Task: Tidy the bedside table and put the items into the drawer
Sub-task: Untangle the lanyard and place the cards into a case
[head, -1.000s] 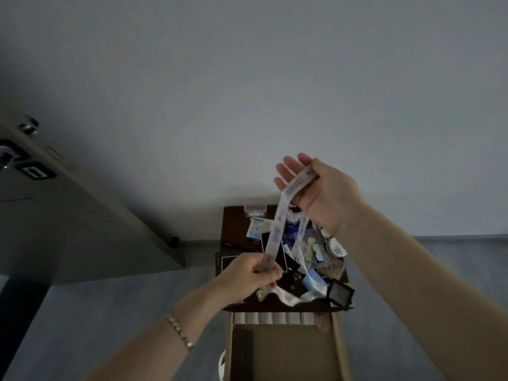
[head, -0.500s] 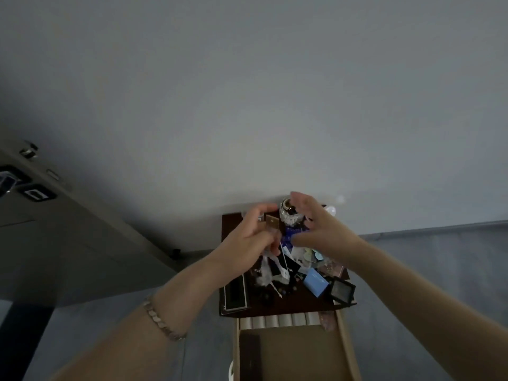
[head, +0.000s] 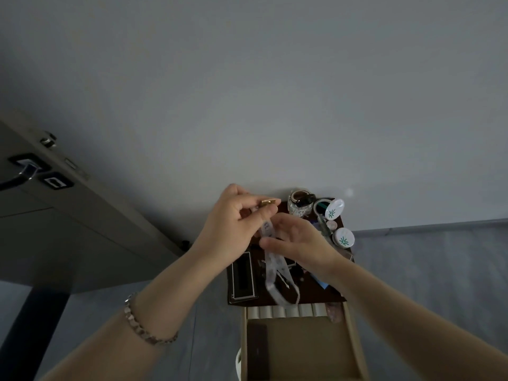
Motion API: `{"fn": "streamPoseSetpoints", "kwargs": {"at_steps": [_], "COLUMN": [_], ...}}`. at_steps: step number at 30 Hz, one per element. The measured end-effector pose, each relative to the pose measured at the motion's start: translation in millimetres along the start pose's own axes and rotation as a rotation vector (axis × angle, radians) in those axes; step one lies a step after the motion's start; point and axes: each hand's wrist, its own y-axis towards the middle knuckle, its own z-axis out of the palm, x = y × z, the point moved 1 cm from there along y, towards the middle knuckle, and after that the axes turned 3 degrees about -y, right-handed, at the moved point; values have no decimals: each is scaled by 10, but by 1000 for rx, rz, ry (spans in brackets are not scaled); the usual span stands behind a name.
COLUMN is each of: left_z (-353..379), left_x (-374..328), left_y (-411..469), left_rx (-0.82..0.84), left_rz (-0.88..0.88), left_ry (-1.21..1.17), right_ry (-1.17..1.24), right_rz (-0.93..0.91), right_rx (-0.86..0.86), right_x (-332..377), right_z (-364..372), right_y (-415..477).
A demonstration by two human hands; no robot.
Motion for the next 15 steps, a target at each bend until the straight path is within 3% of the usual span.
{"fn": "streamPoseSetpoints", "kwargs": {"at_steps": [3,8,11,15], "left_z": [-24,18,31,-26], "left_x": [-27,-78,-86,-14], "left_y": [-13,-58,-49,23], "left_rx": [39,80,-55,-261], "left_rz": [-36,-9,-11,-113], "left_ry": [-116,-287,-356,-497], "right_ry": [-140,-87,-14,-112], "right_rz": [-30,-129,-85,44], "right_rx": [-69,-68,-17,20], "right_x": [-1,86,128,118], "right_z": [13,-55,-61,-125], "right_y": [-2,21,-15,-65]}}
